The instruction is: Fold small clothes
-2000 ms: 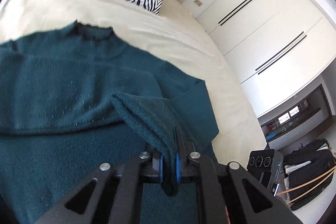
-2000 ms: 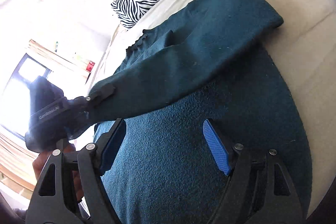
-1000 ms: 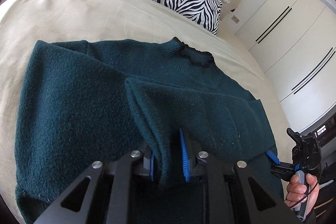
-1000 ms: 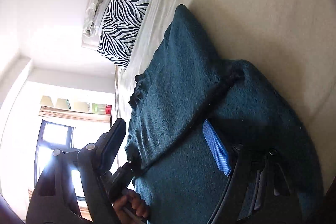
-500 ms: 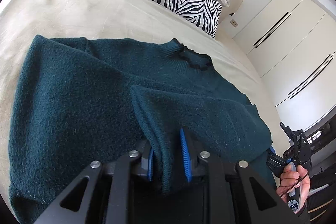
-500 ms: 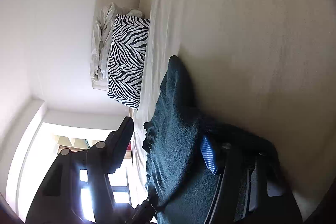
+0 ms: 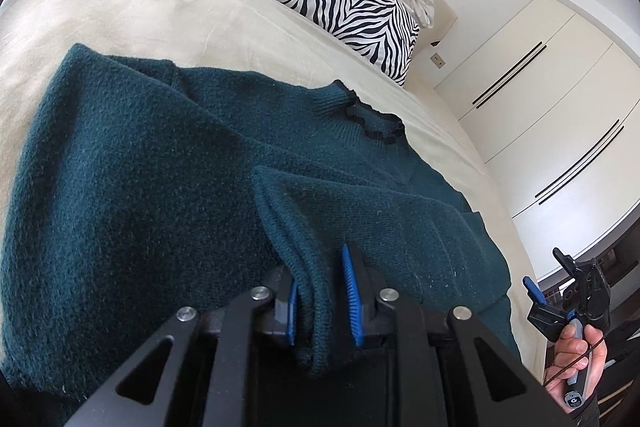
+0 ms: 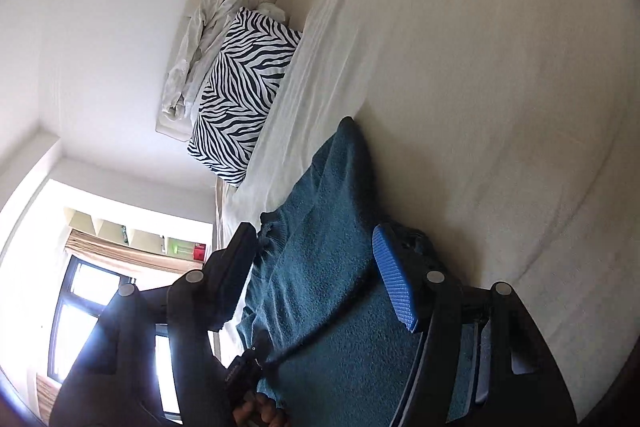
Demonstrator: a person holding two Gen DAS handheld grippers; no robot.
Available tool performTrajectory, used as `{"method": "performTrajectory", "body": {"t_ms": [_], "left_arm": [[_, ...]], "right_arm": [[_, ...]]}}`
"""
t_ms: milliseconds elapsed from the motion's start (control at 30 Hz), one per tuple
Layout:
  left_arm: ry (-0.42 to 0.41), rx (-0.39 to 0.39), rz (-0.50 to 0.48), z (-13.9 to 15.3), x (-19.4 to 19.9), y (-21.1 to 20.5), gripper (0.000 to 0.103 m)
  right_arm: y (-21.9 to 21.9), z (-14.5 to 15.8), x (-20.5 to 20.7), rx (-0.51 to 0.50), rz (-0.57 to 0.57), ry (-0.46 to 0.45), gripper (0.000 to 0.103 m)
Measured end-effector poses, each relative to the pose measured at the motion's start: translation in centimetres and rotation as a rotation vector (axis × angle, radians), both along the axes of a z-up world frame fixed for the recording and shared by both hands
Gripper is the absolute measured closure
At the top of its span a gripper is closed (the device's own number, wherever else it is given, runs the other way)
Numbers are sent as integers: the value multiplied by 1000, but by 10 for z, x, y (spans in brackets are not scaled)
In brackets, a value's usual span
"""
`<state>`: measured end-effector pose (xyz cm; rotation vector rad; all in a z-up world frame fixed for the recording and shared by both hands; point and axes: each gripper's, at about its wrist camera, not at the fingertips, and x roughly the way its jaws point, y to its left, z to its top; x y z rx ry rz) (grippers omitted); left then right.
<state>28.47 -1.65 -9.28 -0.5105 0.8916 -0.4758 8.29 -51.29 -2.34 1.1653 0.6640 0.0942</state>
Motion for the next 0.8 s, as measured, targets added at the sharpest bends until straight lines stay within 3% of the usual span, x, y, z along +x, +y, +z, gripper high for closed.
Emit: {"method": "performTrajectory", "body": {"t_ms": [67,200,267,367,467,800], "left_arm": [[-5,-4,0,-1,-1,1,80],[-17,-13,-2,-3,-3,2,80],[-20,-21,-2,-4,-3,3,80],[-26,-28,-2,-4,-3,3,80],[-28,-39,-1,-5,-2,5,80],[-33,-64,-1,-9,-2,10,81]], "right_arm": [[9,1,25,-18,75,7,43],[23,-22,68,-41,169,115,43],[20,-34,75,-53,159,150,45],[10,-36,78,-29,128,128,45],[5,-33,87,-72,107,142,44],[-8,-47,144,-33,103,112,44]]}}
